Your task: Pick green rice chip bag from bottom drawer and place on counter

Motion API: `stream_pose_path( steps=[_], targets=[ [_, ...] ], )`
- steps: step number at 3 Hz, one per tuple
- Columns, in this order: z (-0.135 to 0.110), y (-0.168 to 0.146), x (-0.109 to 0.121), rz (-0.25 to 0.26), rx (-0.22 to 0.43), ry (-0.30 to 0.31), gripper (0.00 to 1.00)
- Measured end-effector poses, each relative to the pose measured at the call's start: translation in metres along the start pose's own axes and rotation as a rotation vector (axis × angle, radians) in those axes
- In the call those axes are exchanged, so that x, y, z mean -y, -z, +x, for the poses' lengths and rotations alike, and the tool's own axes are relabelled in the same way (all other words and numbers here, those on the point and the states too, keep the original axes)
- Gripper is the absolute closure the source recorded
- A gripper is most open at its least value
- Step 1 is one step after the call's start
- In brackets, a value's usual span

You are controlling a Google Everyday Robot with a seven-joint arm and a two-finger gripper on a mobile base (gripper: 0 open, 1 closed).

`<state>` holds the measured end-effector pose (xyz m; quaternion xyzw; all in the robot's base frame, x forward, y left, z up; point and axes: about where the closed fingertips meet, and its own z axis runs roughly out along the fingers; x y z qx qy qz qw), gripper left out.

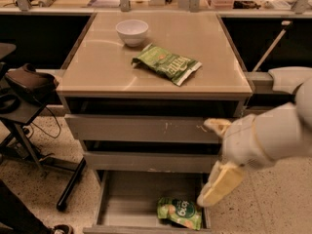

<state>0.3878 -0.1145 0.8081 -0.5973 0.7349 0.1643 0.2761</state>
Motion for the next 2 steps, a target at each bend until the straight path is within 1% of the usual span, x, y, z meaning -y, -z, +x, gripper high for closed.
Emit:
stream_pose_path(
  steps=[1,2],
  targets=[
    [0.022,-0.100,-0.038,-0.120,0.094,-0.090,0.00],
    [0.066,-0.204,-0.089,-0.256,0.101,-0.196,0.00]
  ],
)
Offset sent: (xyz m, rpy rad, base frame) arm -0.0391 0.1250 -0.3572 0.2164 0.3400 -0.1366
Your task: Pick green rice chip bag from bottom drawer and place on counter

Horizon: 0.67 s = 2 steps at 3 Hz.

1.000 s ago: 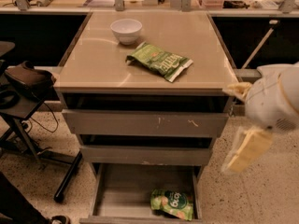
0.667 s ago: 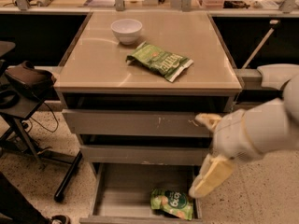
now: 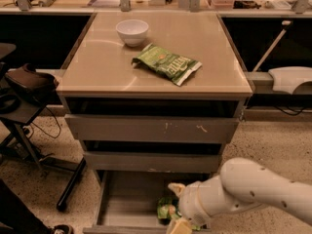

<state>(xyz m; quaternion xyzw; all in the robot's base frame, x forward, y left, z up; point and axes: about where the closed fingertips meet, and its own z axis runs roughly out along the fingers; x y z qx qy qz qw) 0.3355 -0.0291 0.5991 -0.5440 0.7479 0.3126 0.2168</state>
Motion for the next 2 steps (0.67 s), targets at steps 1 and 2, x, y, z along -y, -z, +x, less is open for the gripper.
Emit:
stream_pose_path(
  steps=[1,2],
  targets=[
    [0.0136,-0.0232,0.0094,0.012,0.032,-0.043,0.00],
    [0.0135,-0.0229,0.0097,0.013,0.032,-0.043,0.00]
  ],
)
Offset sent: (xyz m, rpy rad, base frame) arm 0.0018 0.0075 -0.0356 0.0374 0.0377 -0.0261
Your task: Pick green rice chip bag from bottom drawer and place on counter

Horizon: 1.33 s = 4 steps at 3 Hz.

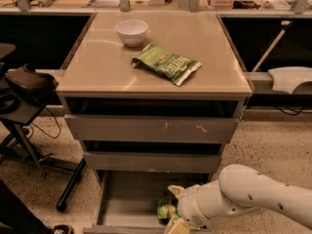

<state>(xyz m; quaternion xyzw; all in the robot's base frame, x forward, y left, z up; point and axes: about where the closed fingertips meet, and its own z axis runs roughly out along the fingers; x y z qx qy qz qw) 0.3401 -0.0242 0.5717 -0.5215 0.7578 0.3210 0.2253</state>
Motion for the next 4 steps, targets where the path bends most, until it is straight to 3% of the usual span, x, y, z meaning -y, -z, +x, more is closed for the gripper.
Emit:
stream_pose_path(
  steps=[1,2,3,4],
  targets=[
    [0.013,-0.018,0.030,0.038,-0.040,-0.062,0.00],
    [0.045,-0.024,0.088,0.194,-0.141,-0.152,0.00],
    [0.047,-0.023,0.120,0.276,-0.147,-0.214,0.00],
    [0.047,-0.023,0.120,0.276,-0.147,-0.214,0.00]
  ],
)
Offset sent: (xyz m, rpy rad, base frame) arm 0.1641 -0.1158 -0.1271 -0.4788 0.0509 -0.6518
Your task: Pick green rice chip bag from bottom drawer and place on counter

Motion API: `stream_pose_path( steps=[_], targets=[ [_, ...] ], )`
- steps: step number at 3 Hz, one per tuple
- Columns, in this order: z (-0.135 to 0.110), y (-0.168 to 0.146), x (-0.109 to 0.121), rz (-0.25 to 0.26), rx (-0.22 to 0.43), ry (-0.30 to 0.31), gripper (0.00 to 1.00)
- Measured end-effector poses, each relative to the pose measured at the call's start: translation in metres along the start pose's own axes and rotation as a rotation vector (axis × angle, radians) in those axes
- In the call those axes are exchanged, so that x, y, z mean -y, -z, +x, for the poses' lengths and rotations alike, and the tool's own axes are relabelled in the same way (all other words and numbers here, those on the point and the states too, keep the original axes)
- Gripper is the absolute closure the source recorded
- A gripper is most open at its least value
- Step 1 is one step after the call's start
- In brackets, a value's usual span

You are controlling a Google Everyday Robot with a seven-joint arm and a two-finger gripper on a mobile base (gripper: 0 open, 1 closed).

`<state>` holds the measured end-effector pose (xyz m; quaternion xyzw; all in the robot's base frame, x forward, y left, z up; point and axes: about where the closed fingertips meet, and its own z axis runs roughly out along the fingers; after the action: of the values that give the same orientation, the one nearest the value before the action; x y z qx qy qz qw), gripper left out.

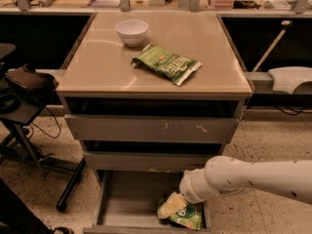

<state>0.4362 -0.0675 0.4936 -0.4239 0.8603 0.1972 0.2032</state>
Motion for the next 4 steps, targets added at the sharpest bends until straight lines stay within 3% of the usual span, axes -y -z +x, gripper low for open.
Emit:
stream_pose_path(
  steps=[1,2,3,4],
  targets=[
    [0.028,-0.019,0.030,0.029,-0.016,-0.086,0.00],
    [0.088,-0.041,0.079,0.124,-0.064,-0.243,0.00],
    [0.087,-0.041,0.078,0.124,-0.064,-0.243,0.00],
    [0.104,-0.070,0.075,0.095,-0.083,-0.271,0.00]
  ],
)
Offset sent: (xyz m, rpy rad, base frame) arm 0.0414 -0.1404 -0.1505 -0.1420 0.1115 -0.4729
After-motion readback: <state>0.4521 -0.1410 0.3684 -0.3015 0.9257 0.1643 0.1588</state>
